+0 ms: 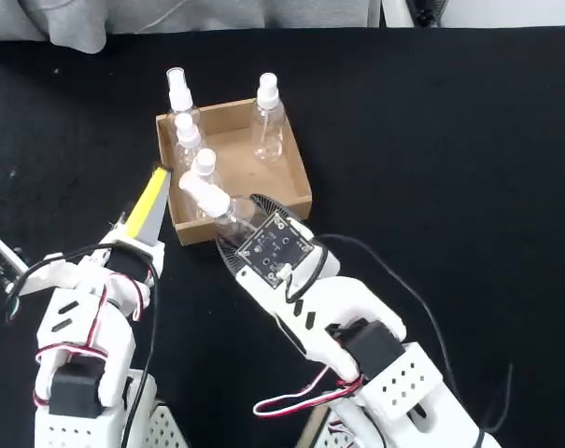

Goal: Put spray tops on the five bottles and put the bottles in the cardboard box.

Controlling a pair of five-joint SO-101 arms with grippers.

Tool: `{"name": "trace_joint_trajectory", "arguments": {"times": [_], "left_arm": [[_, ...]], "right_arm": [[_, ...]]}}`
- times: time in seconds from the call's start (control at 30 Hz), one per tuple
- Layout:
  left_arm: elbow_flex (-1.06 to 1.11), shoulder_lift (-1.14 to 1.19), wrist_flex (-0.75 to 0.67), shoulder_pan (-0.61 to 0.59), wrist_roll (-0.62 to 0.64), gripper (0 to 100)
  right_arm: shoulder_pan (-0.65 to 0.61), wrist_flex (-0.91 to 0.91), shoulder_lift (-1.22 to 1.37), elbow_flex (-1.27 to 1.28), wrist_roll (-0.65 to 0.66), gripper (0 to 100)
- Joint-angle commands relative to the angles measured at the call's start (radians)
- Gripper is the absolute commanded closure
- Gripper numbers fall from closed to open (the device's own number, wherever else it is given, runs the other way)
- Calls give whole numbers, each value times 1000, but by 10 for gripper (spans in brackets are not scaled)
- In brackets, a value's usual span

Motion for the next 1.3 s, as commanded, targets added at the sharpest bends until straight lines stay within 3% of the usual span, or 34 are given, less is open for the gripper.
{"name": "trace_joint_trajectory", "arguments": {"times": [0.0, 0.37, 0.87, 1.27], "left_arm": [[-16, -9, -23, 1, 6, 705], [22, -8, -23, 131, -68, 705], [13, -9, 68, 300, -180, 705], [-5, -9, 72, 305, -170, 705]], "right_arm": [[-12, -38, -41, -15, -12, 907], [-58, -38, -41, -10, -6, 907], [5, -37, -39, -5, -6, 910], [6, -31, -39, -5, -6, 910]]}}
